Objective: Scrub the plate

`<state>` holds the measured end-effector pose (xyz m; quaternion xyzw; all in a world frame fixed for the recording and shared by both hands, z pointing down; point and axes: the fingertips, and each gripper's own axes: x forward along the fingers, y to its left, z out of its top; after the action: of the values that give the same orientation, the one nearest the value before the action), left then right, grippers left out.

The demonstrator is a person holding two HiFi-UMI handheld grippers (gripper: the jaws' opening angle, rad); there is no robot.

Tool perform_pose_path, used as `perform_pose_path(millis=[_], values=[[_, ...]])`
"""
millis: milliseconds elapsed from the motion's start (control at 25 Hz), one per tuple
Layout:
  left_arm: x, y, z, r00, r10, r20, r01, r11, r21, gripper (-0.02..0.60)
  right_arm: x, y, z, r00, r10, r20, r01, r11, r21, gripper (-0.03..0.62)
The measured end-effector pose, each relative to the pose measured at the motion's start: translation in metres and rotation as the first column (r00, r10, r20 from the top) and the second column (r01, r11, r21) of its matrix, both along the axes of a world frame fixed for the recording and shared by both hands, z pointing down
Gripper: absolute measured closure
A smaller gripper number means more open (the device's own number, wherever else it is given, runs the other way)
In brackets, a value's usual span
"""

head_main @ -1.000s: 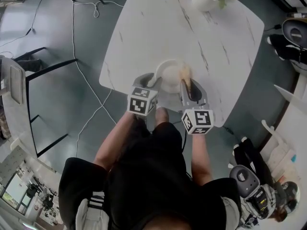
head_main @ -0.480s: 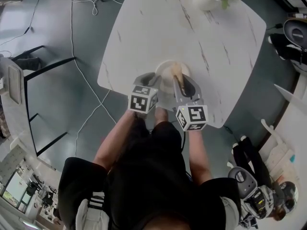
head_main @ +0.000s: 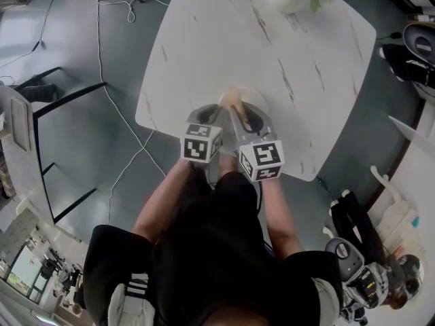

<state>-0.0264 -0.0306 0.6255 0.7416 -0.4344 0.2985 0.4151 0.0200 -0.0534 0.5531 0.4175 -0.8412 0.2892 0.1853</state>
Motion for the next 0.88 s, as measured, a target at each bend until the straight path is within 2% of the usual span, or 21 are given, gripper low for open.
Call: perform_pose_path(millis=[520,880], values=[[0.000,0.000,0.001,1.000,-0.022,0.016,0.021,1.000,0.009,0.515,-0.021,-0.001,0.026,0.999,-0.039,-0.018,0.038,0.998,-0.053,0.502],[-0.002,-0.002,0.001,0.998,-0.061,-0.006,0.061,0.998,0.003,0.520,-0.008,-0.005,0.025,1.000,-0.004,-0.030,0.003,0.999,-0.050,0.502]])
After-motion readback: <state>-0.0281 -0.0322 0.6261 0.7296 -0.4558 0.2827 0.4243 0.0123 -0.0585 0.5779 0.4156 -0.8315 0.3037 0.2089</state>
